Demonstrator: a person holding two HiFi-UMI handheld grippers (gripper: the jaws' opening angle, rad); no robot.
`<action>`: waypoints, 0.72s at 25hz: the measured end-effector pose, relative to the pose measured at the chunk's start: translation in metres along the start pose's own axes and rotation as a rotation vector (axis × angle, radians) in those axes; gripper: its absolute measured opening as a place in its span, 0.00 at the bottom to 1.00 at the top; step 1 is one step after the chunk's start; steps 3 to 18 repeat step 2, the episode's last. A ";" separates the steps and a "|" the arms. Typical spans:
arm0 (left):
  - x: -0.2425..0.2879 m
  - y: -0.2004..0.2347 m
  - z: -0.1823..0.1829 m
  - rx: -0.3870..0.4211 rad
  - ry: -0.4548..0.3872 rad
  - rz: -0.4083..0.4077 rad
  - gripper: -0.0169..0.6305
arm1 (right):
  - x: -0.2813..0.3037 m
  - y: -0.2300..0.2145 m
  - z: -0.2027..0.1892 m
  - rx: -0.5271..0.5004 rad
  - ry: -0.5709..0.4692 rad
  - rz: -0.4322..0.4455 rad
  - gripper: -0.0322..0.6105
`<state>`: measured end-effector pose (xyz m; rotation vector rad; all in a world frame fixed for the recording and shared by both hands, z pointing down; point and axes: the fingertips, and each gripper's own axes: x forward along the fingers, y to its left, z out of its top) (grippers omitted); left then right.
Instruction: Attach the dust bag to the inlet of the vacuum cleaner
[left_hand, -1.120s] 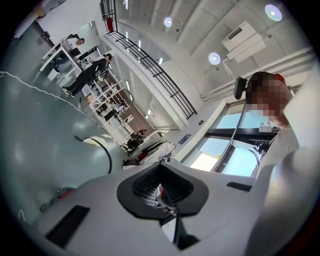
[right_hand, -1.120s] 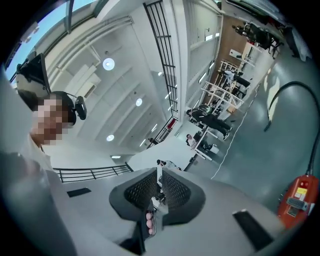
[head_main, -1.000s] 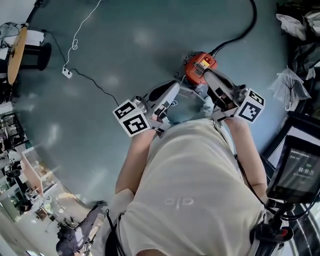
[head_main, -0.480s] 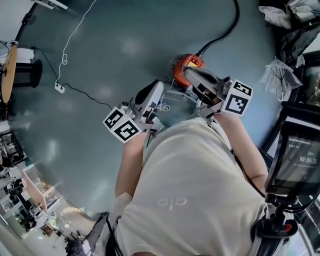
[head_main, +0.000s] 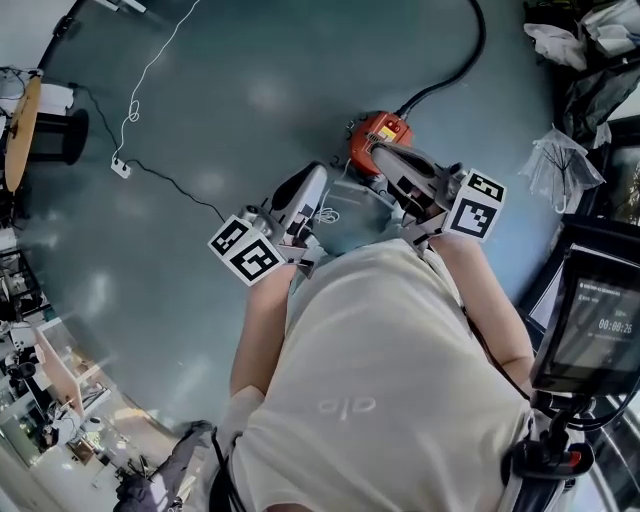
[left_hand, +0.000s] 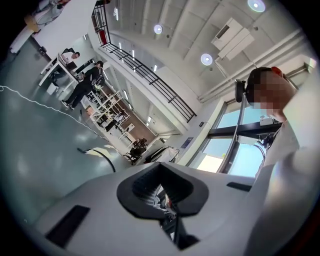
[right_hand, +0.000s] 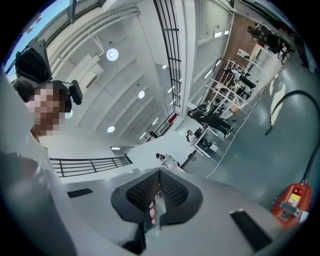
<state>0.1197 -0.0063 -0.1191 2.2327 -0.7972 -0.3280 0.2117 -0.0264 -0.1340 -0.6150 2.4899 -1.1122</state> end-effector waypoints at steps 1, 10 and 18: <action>-0.001 0.003 0.001 -0.004 0.003 0.006 0.04 | 0.002 -0.001 0.000 0.001 0.000 -0.003 0.06; -0.002 0.006 0.001 -0.008 0.006 0.012 0.04 | 0.004 -0.002 0.001 0.003 0.001 -0.006 0.06; -0.002 0.006 0.001 -0.008 0.006 0.012 0.04 | 0.004 -0.002 0.001 0.003 0.001 -0.006 0.06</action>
